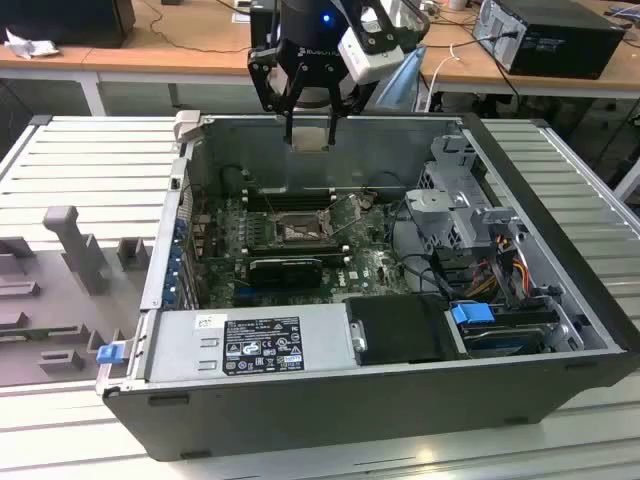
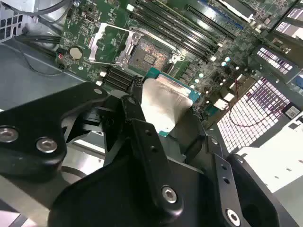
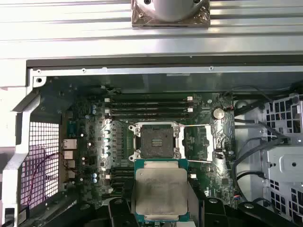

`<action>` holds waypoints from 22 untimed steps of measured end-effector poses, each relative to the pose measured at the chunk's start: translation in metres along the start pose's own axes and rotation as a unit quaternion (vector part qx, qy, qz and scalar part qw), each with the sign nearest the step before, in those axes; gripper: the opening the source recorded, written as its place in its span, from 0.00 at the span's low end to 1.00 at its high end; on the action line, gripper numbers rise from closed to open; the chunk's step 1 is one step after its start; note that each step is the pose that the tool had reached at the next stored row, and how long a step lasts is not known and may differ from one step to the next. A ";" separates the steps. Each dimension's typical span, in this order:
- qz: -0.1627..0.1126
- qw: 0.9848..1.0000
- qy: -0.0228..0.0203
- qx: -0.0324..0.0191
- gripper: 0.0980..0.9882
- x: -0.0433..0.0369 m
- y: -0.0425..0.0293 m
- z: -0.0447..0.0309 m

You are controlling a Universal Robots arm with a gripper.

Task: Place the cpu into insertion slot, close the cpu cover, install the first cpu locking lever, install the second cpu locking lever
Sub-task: 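Place the cpu into insertion slot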

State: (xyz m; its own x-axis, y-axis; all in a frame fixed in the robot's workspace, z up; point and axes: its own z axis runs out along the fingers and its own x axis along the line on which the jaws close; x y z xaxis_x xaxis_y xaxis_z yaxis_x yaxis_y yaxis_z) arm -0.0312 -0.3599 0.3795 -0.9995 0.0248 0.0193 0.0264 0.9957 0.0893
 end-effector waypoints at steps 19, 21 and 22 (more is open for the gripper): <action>0.084 0.996 -0.008 -0.001 0.48 -0.0001 -0.0007 0.0022; 0.087 0.996 -0.008 -0.001 0.48 -0.0001 -0.0007 0.0022; 0.088 0.996 -0.008 -0.001 0.48 -0.0001 -0.0008 0.0022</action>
State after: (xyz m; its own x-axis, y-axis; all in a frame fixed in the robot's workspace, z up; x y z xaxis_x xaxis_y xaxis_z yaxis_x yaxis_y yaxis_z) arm -0.0312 -0.3605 0.3773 -0.9794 0.2008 0.0193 0.2018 0.9754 0.0888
